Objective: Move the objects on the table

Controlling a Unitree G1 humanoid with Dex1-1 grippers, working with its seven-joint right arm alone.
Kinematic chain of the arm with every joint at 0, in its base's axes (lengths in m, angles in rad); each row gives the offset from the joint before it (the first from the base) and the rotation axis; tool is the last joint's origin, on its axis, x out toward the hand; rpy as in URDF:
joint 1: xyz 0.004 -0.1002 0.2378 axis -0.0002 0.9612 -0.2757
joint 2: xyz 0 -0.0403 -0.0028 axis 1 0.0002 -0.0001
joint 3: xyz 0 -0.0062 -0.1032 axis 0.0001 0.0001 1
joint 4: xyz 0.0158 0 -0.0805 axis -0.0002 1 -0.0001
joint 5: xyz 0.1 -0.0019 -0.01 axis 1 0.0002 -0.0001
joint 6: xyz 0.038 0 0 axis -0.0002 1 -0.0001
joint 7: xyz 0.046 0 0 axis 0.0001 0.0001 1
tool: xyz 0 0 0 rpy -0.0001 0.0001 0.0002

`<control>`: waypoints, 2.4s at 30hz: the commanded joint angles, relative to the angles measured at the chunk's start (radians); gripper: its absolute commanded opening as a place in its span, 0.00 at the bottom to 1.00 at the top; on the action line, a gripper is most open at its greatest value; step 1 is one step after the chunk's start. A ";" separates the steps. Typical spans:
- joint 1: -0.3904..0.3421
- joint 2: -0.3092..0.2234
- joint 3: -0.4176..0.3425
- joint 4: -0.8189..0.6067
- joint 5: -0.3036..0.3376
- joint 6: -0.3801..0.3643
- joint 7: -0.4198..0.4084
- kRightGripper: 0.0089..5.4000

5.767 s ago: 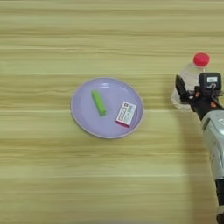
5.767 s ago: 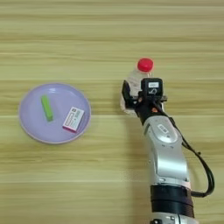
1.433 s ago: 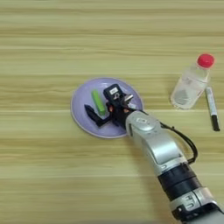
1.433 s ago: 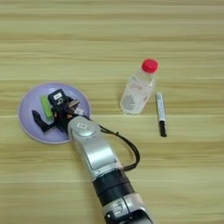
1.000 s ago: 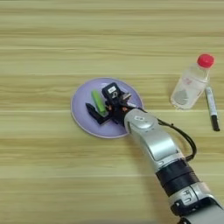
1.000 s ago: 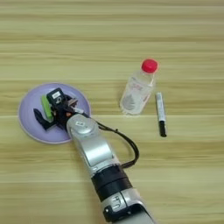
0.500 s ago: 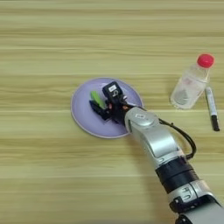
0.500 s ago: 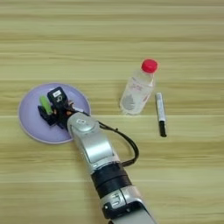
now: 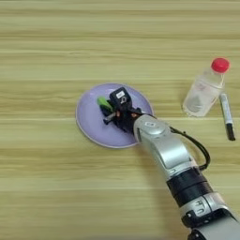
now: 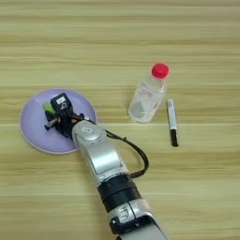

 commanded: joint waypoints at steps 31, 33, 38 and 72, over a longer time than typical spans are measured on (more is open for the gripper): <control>0.009 -0.044 -0.110 -0.449 0.032 0.104 -0.050 0.14; -0.004 -0.047 -0.130 -0.472 0.041 0.109 -0.054 0.14; -0.055 -0.070 -0.200 -0.549 0.060 0.122 -0.073 0.14; 0.116 -0.342 -0.804 -0.809 0.201 0.202 -0.127 0.14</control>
